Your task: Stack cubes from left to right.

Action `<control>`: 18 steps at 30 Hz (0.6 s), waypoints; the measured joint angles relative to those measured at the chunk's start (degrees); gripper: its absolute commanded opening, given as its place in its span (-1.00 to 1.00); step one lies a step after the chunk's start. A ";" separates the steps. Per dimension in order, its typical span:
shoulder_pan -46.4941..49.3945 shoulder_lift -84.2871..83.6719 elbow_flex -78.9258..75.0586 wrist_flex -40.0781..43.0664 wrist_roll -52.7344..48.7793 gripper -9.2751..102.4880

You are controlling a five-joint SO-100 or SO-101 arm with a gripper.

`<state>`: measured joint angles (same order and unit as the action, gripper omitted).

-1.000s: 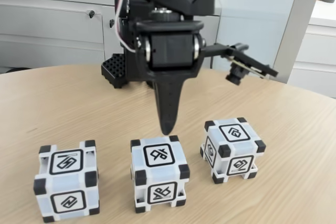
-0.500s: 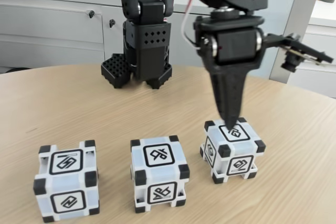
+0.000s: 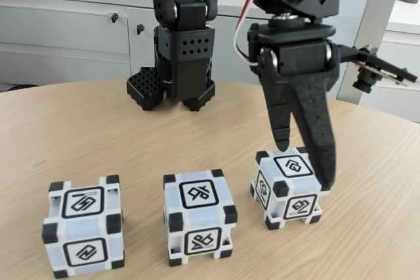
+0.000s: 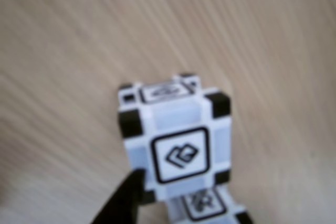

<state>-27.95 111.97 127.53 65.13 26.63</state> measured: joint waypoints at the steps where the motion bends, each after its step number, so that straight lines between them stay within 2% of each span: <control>1: 0.00 0.00 0.00 0.00 -0.09 -0.02; 18: -0.09 -2.64 -0.97 0.00 -0.09 -0.04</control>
<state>-28.04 109.34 126.56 65.13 26.54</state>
